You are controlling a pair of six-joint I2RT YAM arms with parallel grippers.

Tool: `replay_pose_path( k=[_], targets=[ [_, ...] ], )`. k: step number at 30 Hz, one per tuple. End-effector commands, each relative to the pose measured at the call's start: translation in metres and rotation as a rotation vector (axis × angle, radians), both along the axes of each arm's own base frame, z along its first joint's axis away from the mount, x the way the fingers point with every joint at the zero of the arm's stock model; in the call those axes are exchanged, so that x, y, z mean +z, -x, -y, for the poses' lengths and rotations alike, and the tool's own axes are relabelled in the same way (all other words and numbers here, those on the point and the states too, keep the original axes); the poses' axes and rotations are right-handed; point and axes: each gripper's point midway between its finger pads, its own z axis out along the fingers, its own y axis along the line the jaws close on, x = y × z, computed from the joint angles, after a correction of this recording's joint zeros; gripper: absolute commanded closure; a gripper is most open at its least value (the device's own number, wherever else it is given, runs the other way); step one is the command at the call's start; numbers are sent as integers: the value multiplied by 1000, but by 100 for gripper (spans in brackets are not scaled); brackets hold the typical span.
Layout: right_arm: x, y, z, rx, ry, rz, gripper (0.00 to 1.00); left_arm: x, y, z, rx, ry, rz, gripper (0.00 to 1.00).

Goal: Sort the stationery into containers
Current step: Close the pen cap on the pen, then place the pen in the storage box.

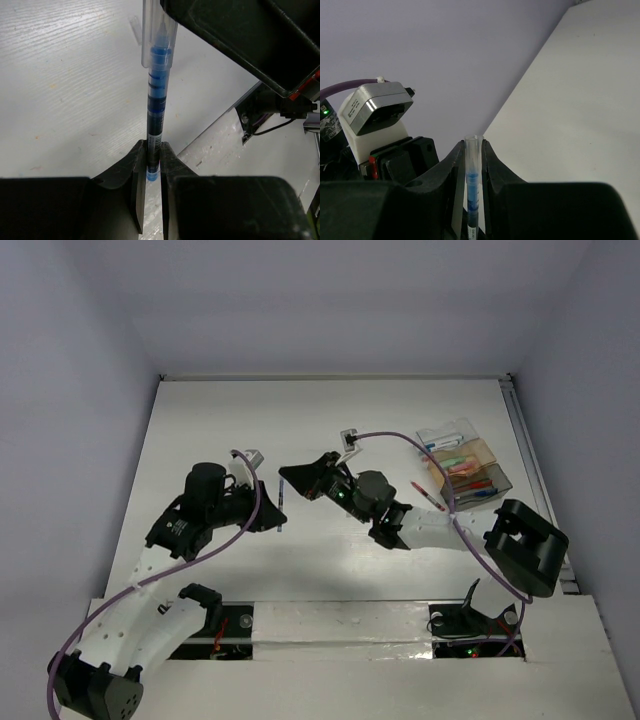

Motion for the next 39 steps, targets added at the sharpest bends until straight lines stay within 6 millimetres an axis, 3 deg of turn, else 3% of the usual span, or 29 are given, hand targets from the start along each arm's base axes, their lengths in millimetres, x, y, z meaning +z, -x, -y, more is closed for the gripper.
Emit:
replay_pose_path(
  k=[1,7,13,23,27,28,29,32,39],
  targets=[
    [-108,127,-22,420,270,-192,100,155,-72,-11,203,157,558,100],
    [-125,138,-17,425,277,-229,100,166,-70,-6,191,199,563,100],
    [-125,138,-19,430,290,-224,100,174,-59,6,106,265,578,100],
    [-100,144,-21,477,249,-181,100,171,-43,7,48,251,606,100],
    [-82,130,-9,435,195,-179,100,147,-40,6,48,231,554,100],
    [-74,128,-5,431,180,-169,96,138,-39,5,47,221,538,100],
    [-72,122,0,422,175,-169,82,135,-39,5,48,218,537,100],
    [-54,111,16,396,137,-145,63,115,-38,3,57,192,484,100],
    [-4,99,46,393,118,-16,37,84,-33,3,54,176,421,100]
  ],
)
